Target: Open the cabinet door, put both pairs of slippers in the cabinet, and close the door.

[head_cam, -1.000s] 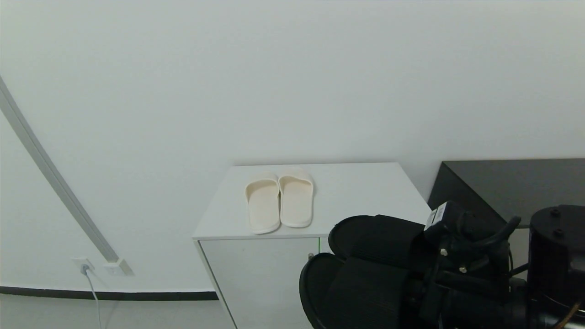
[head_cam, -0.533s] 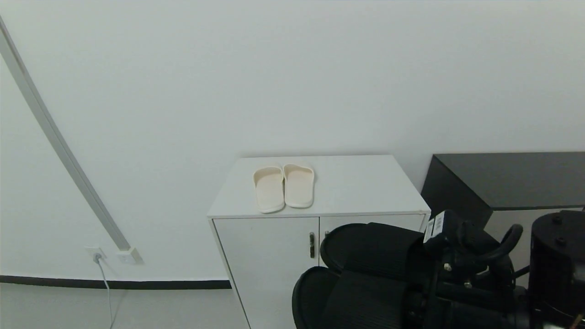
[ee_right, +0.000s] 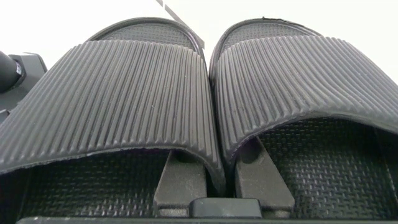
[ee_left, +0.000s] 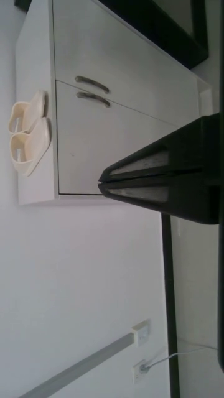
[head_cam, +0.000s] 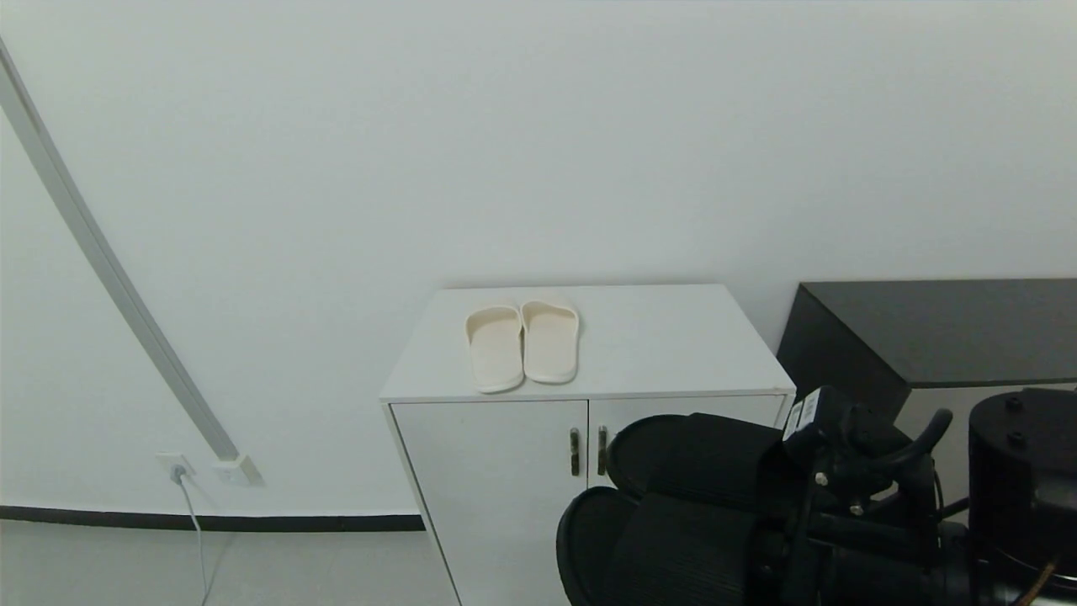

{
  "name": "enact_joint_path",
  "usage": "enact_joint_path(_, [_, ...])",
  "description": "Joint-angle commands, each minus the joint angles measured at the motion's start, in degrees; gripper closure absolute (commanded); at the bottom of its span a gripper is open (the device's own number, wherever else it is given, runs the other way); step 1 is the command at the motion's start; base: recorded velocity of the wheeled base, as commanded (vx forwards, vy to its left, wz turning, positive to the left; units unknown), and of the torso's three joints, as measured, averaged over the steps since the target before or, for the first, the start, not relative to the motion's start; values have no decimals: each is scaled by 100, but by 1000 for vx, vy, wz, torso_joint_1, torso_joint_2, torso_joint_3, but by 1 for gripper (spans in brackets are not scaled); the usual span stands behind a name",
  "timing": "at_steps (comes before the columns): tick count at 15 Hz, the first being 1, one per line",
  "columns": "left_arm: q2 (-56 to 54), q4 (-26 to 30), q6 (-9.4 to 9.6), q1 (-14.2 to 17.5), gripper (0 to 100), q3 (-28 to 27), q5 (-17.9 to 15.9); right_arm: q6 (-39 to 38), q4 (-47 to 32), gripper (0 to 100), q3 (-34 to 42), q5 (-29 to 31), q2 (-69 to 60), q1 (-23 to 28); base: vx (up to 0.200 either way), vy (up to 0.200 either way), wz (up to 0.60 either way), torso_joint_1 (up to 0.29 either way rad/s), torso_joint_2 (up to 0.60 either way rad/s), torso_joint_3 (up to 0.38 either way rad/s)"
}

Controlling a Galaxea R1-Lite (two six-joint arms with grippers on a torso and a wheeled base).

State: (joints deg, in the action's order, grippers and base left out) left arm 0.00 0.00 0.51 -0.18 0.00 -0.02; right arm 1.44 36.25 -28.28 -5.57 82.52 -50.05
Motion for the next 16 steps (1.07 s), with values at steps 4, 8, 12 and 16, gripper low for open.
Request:
enact_joint_path(4, [9, 9, 2, 1, 100, 0, -24, -21, 4, 100, 60, 3, -25, 4, 0, 0, 0, -63, 148, 77])
enact_joint_path(8, [9, 9, -16, 1, 0, 0, -24, -12, 4, 100, 68, 3, -25, -4, 0, 0, 0, -157, 377, 206])
enact_joint_path(12, [9, 9, -16, 1, 0, 0, -24, -3, -4, 100, 95, -5, 10, -4, 0, 0, 0, -201, 477, 277])
enact_joint_path(16, [9, 9, -16, 1, 0, 0, -24, 6, -4, 100, 104, 3, 1, -4, 0, 0, 0, -227, 555, 326])
